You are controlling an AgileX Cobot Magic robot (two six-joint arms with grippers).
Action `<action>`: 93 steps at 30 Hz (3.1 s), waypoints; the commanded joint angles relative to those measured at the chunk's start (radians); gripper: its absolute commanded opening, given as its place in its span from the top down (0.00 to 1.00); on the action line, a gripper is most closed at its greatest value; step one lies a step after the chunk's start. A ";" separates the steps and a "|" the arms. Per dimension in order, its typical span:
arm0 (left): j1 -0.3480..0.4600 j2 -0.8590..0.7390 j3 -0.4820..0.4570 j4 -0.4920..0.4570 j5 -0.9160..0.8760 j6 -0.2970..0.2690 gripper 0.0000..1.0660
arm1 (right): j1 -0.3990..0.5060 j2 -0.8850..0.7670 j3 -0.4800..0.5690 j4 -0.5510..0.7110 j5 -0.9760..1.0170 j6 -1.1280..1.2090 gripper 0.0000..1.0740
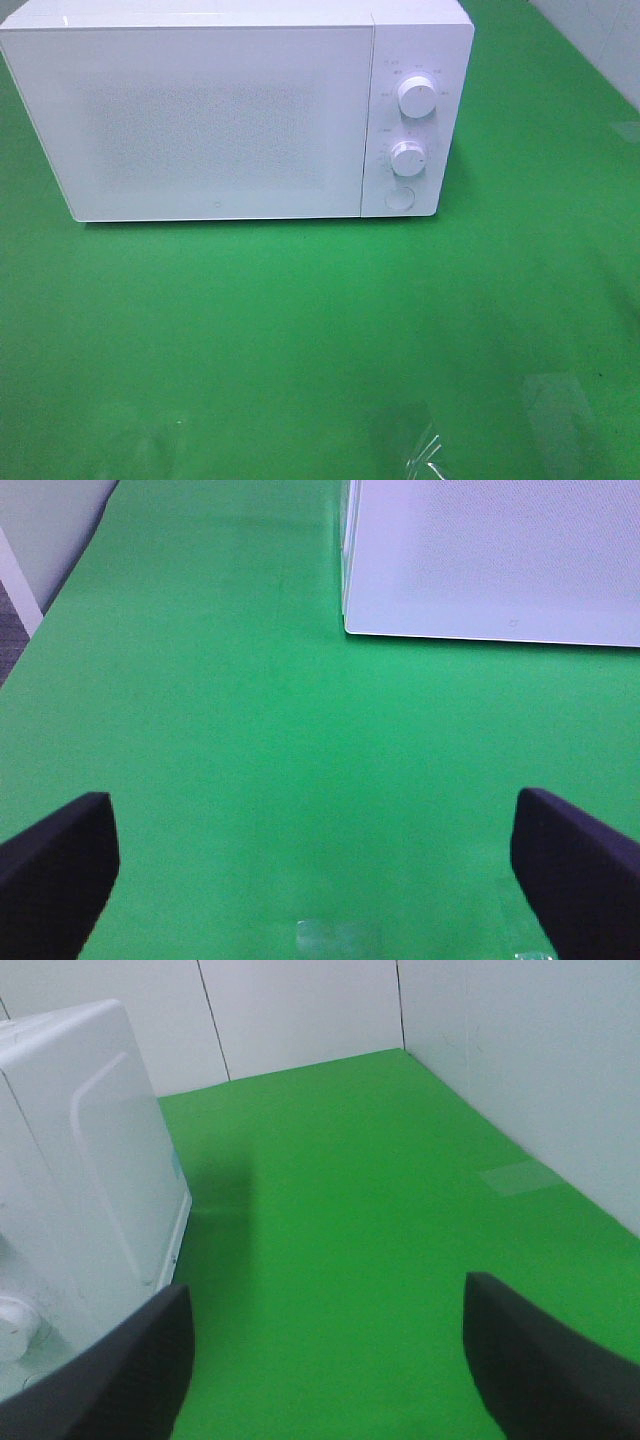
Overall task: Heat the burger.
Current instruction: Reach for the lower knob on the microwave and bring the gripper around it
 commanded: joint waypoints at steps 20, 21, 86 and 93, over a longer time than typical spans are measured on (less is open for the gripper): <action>0.001 -0.016 0.002 0.000 -0.014 -0.006 0.06 | 0.742 0.331 -0.039 0.663 -0.381 -0.322 0.31; 0.001 -0.016 0.002 0.000 -0.014 -0.006 0.06 | 0.761 0.343 -0.052 0.677 -0.384 -0.333 0.31; 0.001 -0.016 0.002 0.000 -0.014 -0.005 0.06 | 0.672 0.867 -0.661 0.611 -0.254 -0.360 0.31; 0.001 -0.016 0.002 0.000 -0.014 -0.005 0.06 | 0.658 0.913 -0.700 0.602 -0.241 -0.337 0.31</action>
